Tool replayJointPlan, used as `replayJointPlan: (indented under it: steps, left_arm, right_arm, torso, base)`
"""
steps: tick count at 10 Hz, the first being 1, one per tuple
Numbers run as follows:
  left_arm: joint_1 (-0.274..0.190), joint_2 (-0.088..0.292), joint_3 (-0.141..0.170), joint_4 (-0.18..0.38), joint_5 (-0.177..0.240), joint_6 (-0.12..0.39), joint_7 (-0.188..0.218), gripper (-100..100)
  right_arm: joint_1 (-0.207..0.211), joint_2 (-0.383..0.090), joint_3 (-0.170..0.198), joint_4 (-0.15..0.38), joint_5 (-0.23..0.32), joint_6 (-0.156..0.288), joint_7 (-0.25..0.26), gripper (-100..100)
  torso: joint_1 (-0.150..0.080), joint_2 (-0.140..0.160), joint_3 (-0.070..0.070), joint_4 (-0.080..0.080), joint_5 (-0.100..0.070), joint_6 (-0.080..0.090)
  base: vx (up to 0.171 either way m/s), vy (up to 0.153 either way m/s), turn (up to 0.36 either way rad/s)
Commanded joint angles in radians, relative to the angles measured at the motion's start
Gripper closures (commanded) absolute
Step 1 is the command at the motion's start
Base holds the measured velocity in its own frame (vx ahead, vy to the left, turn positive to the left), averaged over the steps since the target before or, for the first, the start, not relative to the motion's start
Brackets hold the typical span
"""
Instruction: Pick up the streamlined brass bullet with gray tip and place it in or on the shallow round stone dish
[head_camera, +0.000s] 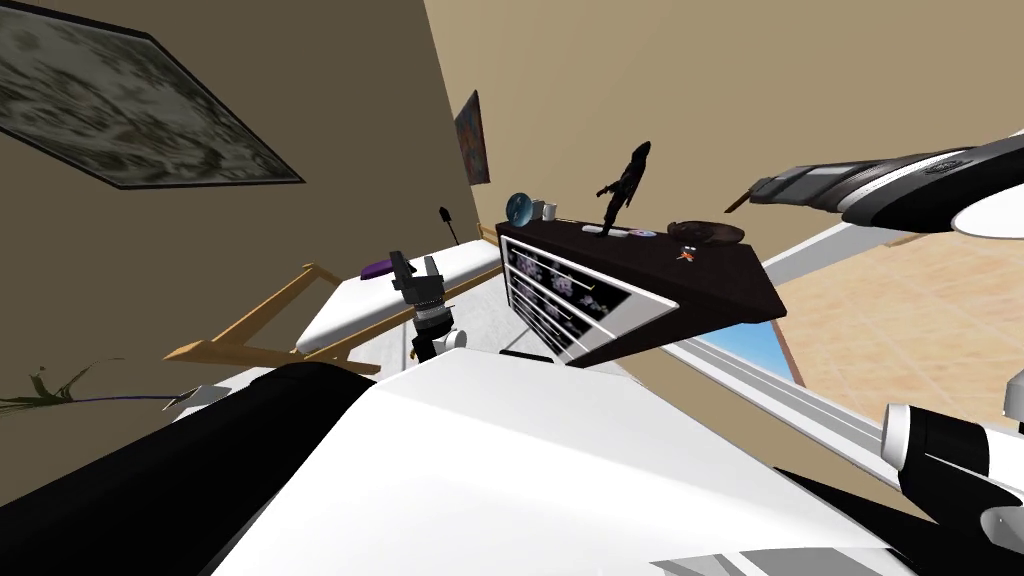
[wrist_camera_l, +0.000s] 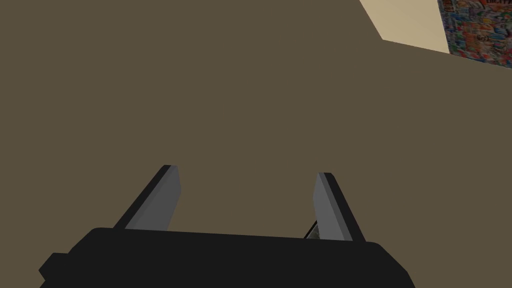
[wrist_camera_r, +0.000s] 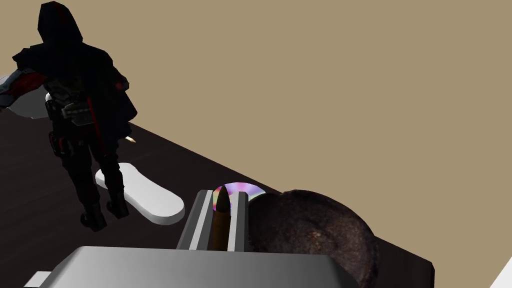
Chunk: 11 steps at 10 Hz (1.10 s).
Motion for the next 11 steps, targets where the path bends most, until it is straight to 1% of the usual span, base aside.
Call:
replayJointPlan:
  steps: [1, 5, 8, 9, 10, 11]
  left_arm:
    - [0.0, 0.0, 0.0, 0.0, 0.0, 0.0, 0.0, 0]
    - [0.0, 0.0, 0.0, 0.0, 0.0, 0.0, 0.0, 0]
    - [0.0, 0.0, 0.0, 0.0, 0.0, 0.0, 0.0, 0]
    - [0.0, 0.0, 0.0, 0.0, 0.0, 0.0, 0.0, 0]
    - [0.0, 0.0, 0.0, 0.0, 0.0, 0.0, 0.0, 0]
    - [0.0, 0.0, 0.0, 0.0, 0.0, 0.0, 0.0, 0]
  right_arm:
    - [0.006, -0.024, -0.012, 0.035, 0.004, 0.0, -0.006, 100]
    - [0.012, -0.088, -0.031, 0.126, 0.009, 0.003, -0.021, 100]
    - [0.016, -0.126, -0.042, 0.18, 0.012, 0.005, -0.029, 100]
    - [0.018, -0.151, -0.05, 0.215, 0.014, 0.006, -0.034, 100]
    - [0.012, -0.136, -0.04, 0.209, 0.006, -0.002, -0.018, 100]
    - [0.013, -0.138, -0.041, 0.213, 0.006, -0.003, -0.018, -100]
  torso:
    - [0.0, 0.0, 0.0, 0.0, 0.0, 0.0]
    - [0.0, -0.002, -0.001, -0.001, 0.0, 0.0]
    - [0.001, -0.002, -0.001, -0.001, 0.0, 0.0]
    - [0.001, -0.001, -0.001, -0.001, 0.0, 0.0]
    - [0.0, -0.001, -0.001, -0.001, 0.0, 0.0]
    - [0.002, 0.0, -0.001, -0.001, 0.0, 0.0]
  base:
    - [0.03, -0.035, 0.146]
    - [0.04, -0.043, 0.116]
    - [0.034, -0.036, 0.108]
    - [0.036, -0.044, 0.144]
    - [0.02, -0.027, 0.03]
    - [0.004, -0.006, -0.004]
